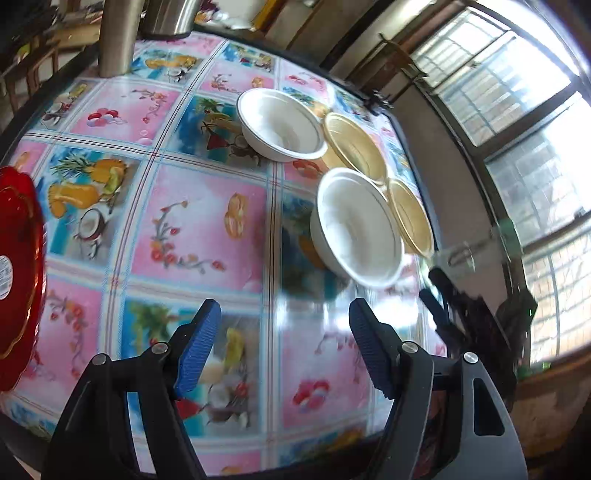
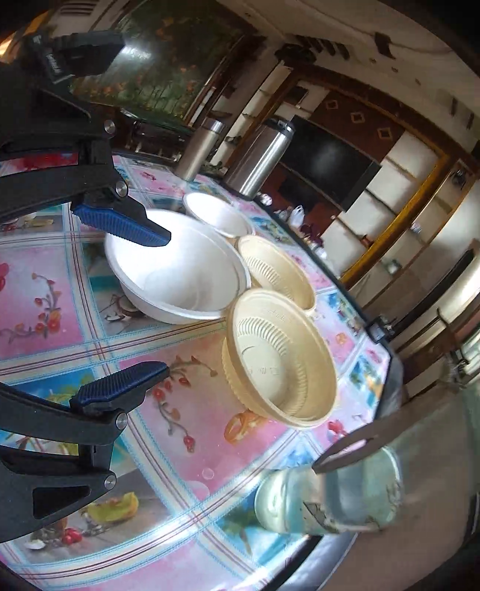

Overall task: Organize plates and bowls
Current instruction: 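Move both tools to the white foam plate and close on its rim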

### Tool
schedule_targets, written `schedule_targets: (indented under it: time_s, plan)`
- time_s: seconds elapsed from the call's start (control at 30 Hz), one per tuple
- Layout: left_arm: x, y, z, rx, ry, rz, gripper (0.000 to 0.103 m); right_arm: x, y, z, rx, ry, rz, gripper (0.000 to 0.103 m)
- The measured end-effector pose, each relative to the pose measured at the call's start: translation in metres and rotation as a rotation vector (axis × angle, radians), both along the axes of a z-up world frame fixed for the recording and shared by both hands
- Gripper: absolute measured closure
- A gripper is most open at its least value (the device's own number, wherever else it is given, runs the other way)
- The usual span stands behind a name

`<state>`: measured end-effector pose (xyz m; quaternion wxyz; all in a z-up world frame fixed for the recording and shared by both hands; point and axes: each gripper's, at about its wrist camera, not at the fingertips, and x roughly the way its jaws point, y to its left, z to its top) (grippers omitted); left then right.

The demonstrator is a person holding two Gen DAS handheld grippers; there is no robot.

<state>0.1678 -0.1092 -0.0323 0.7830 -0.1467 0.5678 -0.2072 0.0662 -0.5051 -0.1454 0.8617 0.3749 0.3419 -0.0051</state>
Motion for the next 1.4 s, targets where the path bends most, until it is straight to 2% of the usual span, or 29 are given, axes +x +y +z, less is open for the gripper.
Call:
schedule_targets:
  time_s: [0.1,0.23,0.43,0.57,0.77,1.17,1.23,1.27,1.33,1.4]
  plan:
    - [0.026,-0.019,-0.007,-0.025,0.075,0.023,0.032,0.013,-0.008,-0.006,0.026,0.007,-0.005,0.036]
    - [0.044,-0.044,-0.01,-0.028,0.087,0.027,0.032,0.031,-0.015,-0.015,0.065,0.031,-0.004,0.037]
    - [0.059,-0.071,-0.019,-0.015,0.085,0.021,0.032,0.046,-0.014,-0.028,0.14,0.025,0.039,0.039]
    - [0.064,-0.077,-0.028,-0.024,0.084,0.026,0.032,0.05,-0.012,-0.041,0.175,0.052,0.059,0.04]
    - [0.062,-0.077,-0.025,-0.054,0.021,0.043,0.032,0.048,-0.013,-0.038,0.162,0.031,0.05,0.037]
    - [0.068,-0.083,-0.041,-0.088,0.012,0.056,0.032,0.056,-0.013,-0.041,0.161,0.03,0.041,0.038]
    - [0.068,-0.082,-0.043,-0.078,0.009,0.062,0.032,0.058,-0.011,-0.041,0.147,0.036,0.04,0.043]
    - [0.068,-0.08,-0.044,-0.082,0.004,0.075,0.033,0.059,-0.01,-0.041,0.141,0.04,0.041,0.049]
    - [0.068,-0.078,-0.045,-0.091,0.002,0.08,0.044,0.061,-0.008,-0.044,0.132,0.055,0.046,0.059]
    - [0.067,-0.075,-0.046,-0.088,-0.01,0.088,0.053,0.062,-0.007,-0.047,0.128,0.073,0.051,0.08]
